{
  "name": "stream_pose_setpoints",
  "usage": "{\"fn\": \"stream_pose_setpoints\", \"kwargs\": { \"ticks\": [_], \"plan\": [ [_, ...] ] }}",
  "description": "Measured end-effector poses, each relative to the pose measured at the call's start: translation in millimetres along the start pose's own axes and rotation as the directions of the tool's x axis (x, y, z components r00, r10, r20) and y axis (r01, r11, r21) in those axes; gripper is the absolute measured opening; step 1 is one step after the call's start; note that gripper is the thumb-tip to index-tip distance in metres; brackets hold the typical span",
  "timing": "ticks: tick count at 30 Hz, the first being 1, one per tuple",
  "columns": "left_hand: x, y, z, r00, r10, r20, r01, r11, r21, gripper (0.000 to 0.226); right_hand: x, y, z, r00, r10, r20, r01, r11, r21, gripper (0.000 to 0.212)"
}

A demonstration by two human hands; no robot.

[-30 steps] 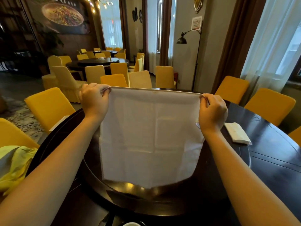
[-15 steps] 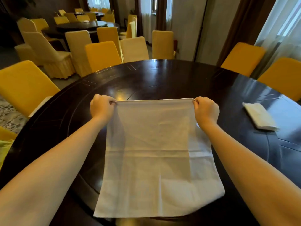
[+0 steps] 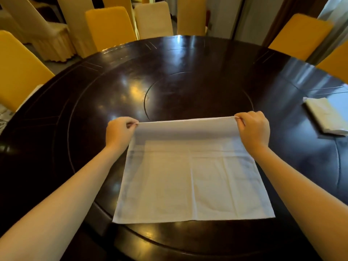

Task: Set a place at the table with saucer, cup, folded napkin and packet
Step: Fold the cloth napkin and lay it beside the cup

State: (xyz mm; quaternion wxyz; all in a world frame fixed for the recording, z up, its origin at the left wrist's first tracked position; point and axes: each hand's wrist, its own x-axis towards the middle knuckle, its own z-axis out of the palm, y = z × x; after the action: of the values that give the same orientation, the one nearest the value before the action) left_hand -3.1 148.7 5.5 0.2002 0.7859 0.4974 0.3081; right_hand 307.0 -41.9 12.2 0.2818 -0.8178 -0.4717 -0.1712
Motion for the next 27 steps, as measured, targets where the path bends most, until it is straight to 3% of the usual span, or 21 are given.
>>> {"fn": "stream_pose_setpoints", "kwargs": {
  "ticks": [5,14,27],
  "plan": [
    [-73.4,-18.2,-12.7,0.997,0.070,0.026,-0.070,0.997,0.020,0.011,-72.5,8.7,-19.2,0.998,-0.027,-0.060,0.030,0.999,0.046,0.013],
    [-187.9,-38.0,-15.9,0.967,0.126,0.222,-0.139,0.989,0.046,0.015,-176.7,27.8,-42.0,0.993,-0.066,0.098,0.064,0.998,0.029,0.018],
    [-222.6,-46.5,-30.1,0.932,0.267,0.246,-0.302,0.946,0.117,0.020,-214.0,38.5,-60.6,0.960,-0.222,0.170,0.224,0.975,0.010,0.030]
  ]
}}
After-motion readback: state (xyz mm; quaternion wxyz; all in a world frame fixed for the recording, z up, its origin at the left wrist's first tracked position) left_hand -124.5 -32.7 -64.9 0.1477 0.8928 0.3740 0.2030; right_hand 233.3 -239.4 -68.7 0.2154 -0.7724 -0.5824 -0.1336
